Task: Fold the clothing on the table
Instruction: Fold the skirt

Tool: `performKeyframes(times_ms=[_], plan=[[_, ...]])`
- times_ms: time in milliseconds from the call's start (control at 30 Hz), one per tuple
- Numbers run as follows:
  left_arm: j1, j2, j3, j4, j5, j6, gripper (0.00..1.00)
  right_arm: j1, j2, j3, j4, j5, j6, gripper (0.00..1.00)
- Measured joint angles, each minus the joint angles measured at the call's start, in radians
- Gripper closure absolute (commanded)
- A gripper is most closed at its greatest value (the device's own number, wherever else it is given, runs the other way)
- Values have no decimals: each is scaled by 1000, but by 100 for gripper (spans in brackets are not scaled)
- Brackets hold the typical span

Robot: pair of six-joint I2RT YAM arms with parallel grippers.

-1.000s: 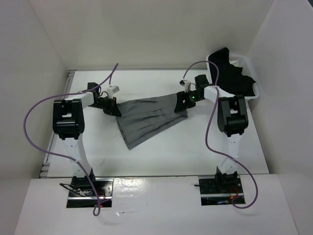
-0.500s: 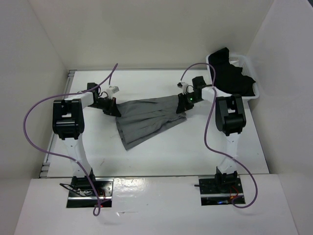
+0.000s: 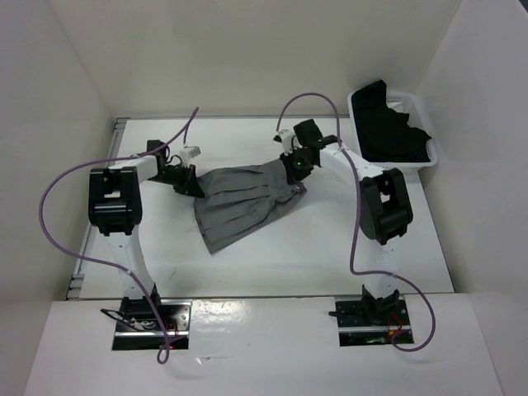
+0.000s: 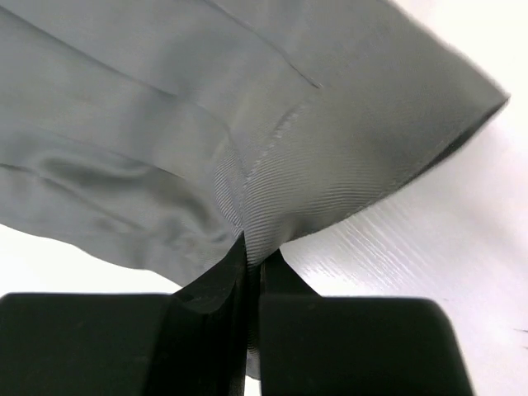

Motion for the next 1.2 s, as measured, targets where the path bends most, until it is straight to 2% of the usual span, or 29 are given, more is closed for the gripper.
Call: performKeyframes(times_ms=[167, 400, 867, 1200], plan=[[0, 0, 0, 0, 0, 0, 100, 131, -63, 60, -18, 152, 10, 100], [0, -5, -5, -2, -1, 1, 100, 275, -71, 107, -54, 323, 17, 100], [0, -5, -5, -14, -1, 2, 100, 456, -54, 309, -135, 509, 24, 100], [0, -5, -5, -21, 0, 3, 100, 629, 69, 342, -137, 572, 24, 100]])
